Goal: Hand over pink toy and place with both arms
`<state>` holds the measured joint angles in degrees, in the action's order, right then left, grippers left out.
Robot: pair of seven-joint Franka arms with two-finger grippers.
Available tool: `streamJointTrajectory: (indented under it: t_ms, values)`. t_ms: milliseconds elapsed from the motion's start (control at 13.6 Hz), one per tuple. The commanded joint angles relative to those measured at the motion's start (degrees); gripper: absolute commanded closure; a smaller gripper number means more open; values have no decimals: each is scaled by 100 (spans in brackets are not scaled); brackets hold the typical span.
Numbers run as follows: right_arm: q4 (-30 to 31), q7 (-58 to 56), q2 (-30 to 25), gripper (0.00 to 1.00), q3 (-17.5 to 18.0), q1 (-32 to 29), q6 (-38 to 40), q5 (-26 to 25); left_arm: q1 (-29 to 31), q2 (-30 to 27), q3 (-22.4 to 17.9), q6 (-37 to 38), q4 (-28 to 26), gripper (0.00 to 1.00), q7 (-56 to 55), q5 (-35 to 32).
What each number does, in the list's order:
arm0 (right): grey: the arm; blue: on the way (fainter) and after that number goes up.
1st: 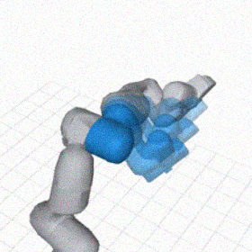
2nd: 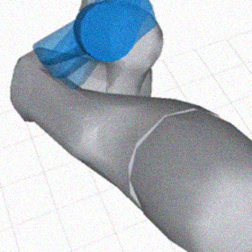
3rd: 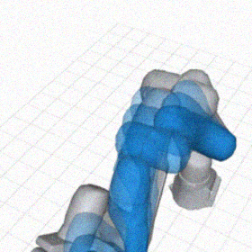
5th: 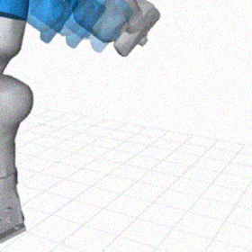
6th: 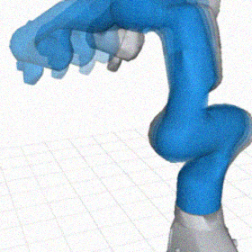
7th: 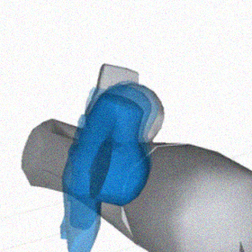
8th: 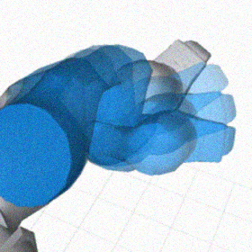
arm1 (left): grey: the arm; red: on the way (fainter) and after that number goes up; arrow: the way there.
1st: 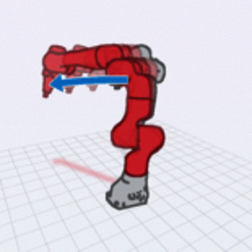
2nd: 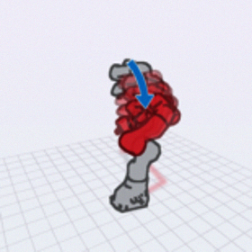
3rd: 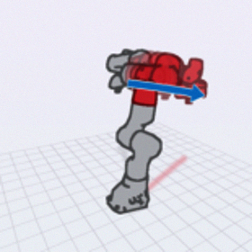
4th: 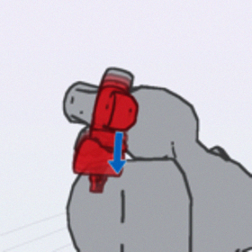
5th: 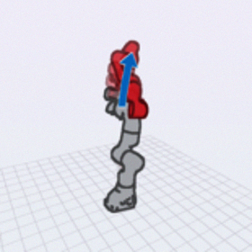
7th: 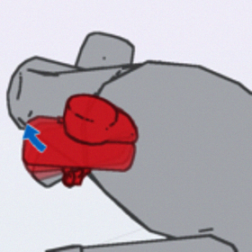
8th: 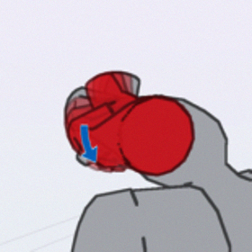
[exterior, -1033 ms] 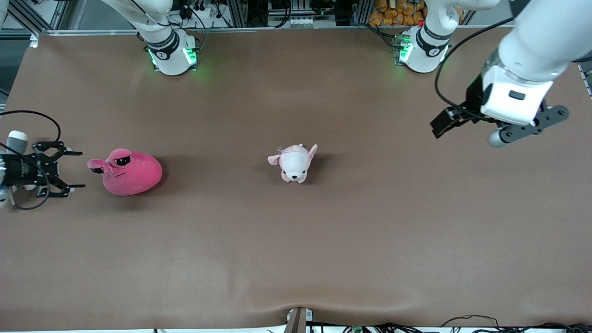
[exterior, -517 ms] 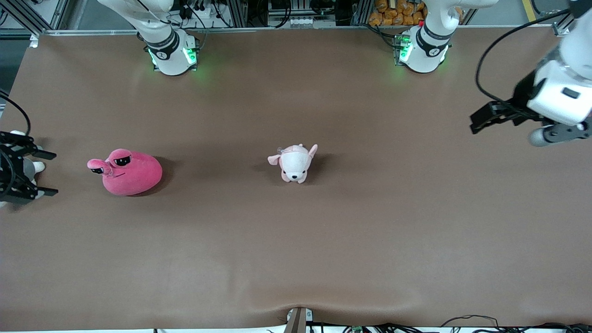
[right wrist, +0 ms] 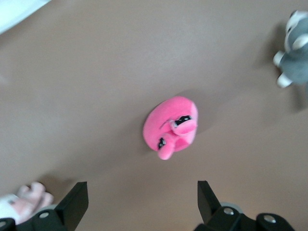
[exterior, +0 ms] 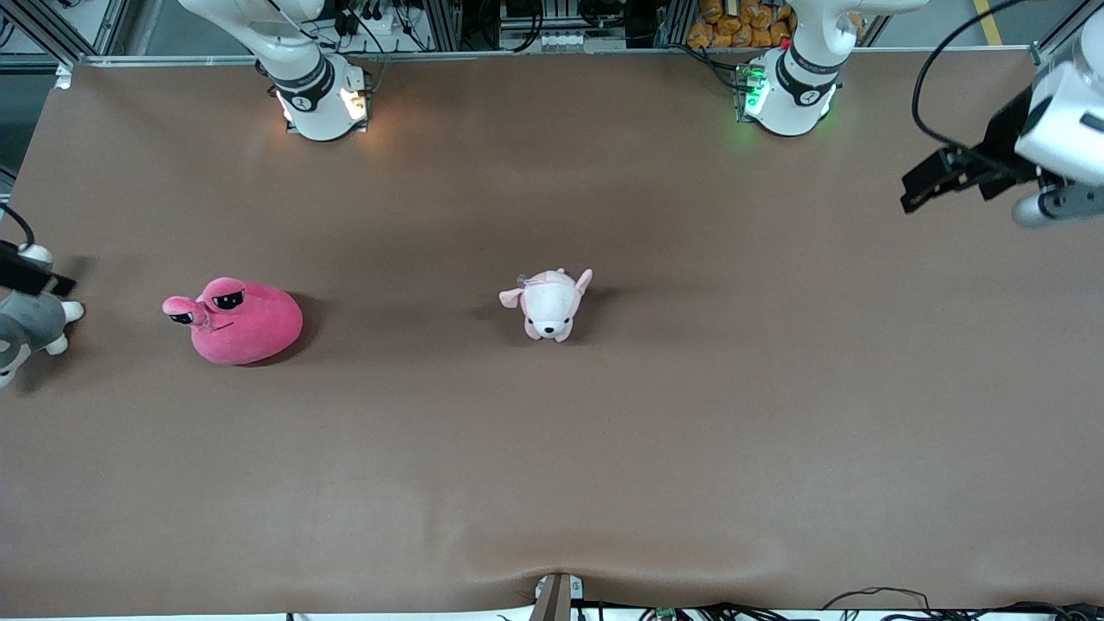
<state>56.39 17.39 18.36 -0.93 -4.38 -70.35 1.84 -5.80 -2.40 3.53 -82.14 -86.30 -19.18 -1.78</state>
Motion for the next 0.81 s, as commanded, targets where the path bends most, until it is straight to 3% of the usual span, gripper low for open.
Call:
streamJointTrajectory:
  t_ms: [0,148,369,517,738]
  values:
    - [126,-1041,-611,0,-4,104,503,-228,158,-839,33,-354,-1027,0,98,-7]
    - [633,-1071,-1016,0,5,174,611,-228,255,-1086,60,-408,-1327,0,107,11]
    - [2230,-1159,-1876,0,-4,183,-221,-280,290,-1420,95,-671,-1705,0,133,20]
    - [3146,-1420,-2475,0,-30,148,-793,-385,281,-1386,95,-672,-1653,0,212,11]
    - [3255,-1660,-2556,0,4,201,-822,-403,281,-1324,95,-645,-1574,0,651,11]
